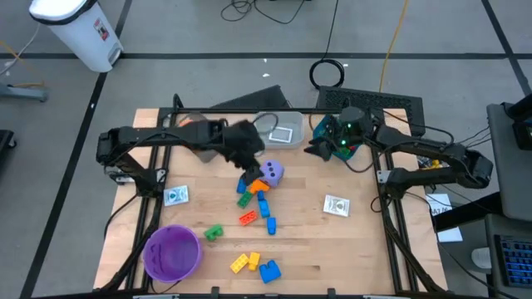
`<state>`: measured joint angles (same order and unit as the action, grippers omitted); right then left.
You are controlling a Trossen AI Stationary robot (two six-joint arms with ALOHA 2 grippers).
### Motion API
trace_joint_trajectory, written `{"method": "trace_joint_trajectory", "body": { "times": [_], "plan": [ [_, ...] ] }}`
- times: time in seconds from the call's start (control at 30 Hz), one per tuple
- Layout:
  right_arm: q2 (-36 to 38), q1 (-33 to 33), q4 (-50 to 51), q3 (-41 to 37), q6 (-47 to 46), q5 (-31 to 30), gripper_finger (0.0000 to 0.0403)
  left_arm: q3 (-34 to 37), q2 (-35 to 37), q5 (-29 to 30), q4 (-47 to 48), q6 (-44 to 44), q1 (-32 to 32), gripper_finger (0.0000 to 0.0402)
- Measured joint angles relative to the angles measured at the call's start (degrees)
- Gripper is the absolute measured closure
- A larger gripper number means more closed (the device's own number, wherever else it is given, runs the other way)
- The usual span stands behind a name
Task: Pick & Place Toys
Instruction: Put the blue game piece into the blue bin
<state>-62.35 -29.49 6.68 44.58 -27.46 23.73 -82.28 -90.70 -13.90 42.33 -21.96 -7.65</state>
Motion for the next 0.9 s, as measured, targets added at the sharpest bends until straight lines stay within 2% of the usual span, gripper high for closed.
{"method": "trace_joint_trajectory", "body": {
  "times": [0.2,0.3,0.4,0.53,0.63,0.77,0.9],
  "plan": [
    [0.0,5.44,0.04,-0.02,1.24,-7.21,0.011,2.44,0.0,13.53,4.58,-24.24,5.72,0.0192],
    [0.0,6.85,0.01,-0.02,1.14,-9.12,0.011,5.46,0.0,15.7,3.76,-35.76,7.12,0.0192],
    [0.0,7.64,0.01,-0.02,1.11,-8.85,0.011,10.05,-0.01,17.68,3.26,-43.03,7.64,0.0192],
    [0.0,8.23,0.04,-0.02,-0.33,-8.81,0.011,15.6,-0.04,20.36,2.99,-49.43,7.51,0.0192],
    [0.0,8.23,0.04,-0.02,-0.35,-8.84,0.011,19.95,-0.04,20.47,-0.58,-52.34,6.91,0.0192],
    [0.0,8.23,0.04,-0.02,-0.37,-8.88,0.011,24.34,-0.04,19.68,-9.15,-52.64,6.54,0.0192],
    [0.0,8.23,0.04,-0.02,-0.37,-8.87,0.011,26.25,-0.06,20.67,-11.92,-52.22,6.33,0.0192]
  ]
}}
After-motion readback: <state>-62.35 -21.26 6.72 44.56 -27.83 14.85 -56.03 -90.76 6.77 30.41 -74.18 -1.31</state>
